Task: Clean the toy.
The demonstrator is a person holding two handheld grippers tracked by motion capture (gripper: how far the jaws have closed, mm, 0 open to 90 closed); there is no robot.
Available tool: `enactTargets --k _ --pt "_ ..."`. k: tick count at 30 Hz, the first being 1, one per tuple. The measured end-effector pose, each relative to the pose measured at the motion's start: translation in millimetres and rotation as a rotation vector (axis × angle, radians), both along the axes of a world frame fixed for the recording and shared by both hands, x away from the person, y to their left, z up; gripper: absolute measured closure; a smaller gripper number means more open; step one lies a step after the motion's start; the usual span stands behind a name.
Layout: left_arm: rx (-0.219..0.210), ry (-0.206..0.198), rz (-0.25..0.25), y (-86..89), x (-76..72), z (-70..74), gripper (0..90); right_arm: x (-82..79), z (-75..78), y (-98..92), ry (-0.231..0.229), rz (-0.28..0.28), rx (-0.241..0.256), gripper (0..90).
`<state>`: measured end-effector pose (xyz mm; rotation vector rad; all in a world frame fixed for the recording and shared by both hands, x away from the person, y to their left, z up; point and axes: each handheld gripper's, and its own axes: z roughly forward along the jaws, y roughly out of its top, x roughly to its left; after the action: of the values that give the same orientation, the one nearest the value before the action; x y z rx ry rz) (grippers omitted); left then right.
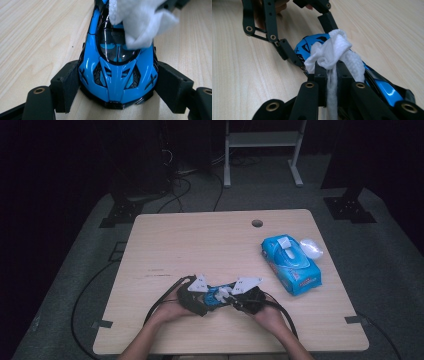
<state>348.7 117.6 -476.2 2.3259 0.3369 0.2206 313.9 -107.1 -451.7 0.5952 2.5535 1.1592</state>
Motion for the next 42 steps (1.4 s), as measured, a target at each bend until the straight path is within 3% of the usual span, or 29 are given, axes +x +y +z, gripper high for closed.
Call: enactTargets --k 6,10,13,18,19,26,32,34,38,42 --pt "-0.001 0.025 0.001 2.4 0.8 -0.8 23.1 4.3 3.5 -16.0 0.018 -0.045 0.014 81.6" --pt "0.003 0.015 -0.003 0.3 0.9 -0.5 23.2 4.2 1.8 1.1 0.028 0.004 0.010 81.6" --pt "0.010 0.001 -0.003 0.4 -1.1 0.3 24.5 5.6 -0.2 18.2 0.030 0.054 -0.025 81.7" --pt "0.000 0.006 -0.004 1.1 -0.8 0.0 24.6 14.2 5.3 12.6 0.081 0.040 -0.018 82.0" --pt "0.007 0.002 -0.009 0.2 -0.5 0.6 24.6 17.9 6.9 12.4 0.121 0.032 -0.017 82.1" --pt "0.002 0.003 -0.006 0.8 -1.0 0.4 24.7 23.6 5.4 35.7 0.177 0.083 -0.040 82.0" --pt "0.001 0.008 -0.014 0.6 0.3 0.3 25.1 25.4 14.4 17.1 0.171 0.047 -0.081 82.2" --pt "0.005 0.006 -0.013 -0.2 0.4 0.6 25.1 23.8 13.1 20.4 0.173 0.054 -0.093 82.3" --pt "0.010 0.002 -0.009 0.1 -0.8 0.8 25.1 23.2 6.6 37.1 0.195 0.087 -0.054 82.1" --pt "0.003 0.006 -0.012 0.3 0.2 0.5 25.0 24.5 9.7 38.3 0.160 0.088 -0.101 82.2"
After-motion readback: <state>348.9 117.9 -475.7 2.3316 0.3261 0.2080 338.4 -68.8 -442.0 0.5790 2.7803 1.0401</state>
